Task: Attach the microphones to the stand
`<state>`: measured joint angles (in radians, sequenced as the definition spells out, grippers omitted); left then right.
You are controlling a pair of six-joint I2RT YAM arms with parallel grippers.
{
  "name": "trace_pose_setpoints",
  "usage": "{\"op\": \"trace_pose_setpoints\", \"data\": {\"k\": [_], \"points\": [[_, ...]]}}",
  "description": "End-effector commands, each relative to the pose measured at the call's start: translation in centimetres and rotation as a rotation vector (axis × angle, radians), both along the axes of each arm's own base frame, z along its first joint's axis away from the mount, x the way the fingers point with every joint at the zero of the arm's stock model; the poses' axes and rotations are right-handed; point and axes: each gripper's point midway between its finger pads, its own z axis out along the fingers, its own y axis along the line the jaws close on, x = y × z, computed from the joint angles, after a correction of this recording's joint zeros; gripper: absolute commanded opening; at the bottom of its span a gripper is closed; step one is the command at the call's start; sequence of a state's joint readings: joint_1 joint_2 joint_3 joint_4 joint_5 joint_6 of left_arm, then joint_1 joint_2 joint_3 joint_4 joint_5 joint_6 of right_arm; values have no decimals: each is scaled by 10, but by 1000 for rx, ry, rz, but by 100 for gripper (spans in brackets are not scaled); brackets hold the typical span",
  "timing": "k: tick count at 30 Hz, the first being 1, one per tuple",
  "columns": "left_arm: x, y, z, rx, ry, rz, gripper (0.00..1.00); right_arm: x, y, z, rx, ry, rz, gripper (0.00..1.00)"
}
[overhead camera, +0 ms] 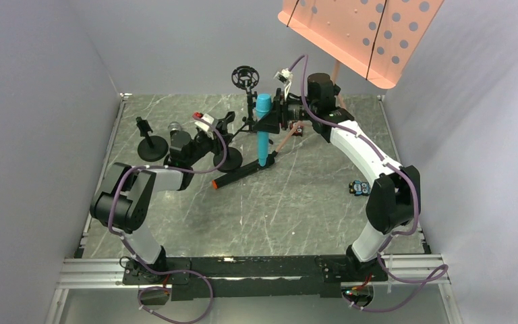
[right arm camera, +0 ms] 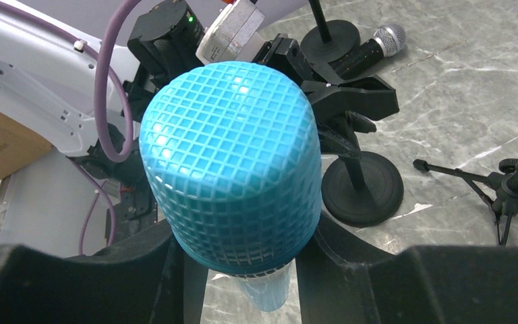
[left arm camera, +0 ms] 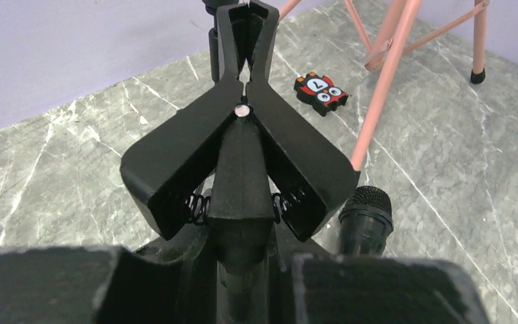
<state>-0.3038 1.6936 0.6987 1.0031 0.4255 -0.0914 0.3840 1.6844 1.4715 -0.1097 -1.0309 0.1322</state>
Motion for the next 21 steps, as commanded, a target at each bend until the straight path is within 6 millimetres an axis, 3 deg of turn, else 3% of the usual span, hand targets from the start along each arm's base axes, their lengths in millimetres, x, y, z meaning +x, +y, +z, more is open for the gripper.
{"op": "trace_pose_setpoints", "data": {"k": [1, 5, 14, 18, 21], "points": [[7, -2, 21, 33, -74, -17, 10, -8, -3, 30, 54, -92, 21, 6], [9, 2, 38, 81, -130, -45, 1, -9, -5, 29, 49, -93, 27, 6], [3, 17, 109, 114, -275, -103, 0, -13, -7, 27, 34, -101, 41, 6], [-19, 13, 135, 132, -299, -181, 0, -19, -11, 34, 14, -147, 51, 6], [-53, -1, 140, 134, -218, -319, 0, -26, -18, 41, -18, -214, 57, 6]]}}
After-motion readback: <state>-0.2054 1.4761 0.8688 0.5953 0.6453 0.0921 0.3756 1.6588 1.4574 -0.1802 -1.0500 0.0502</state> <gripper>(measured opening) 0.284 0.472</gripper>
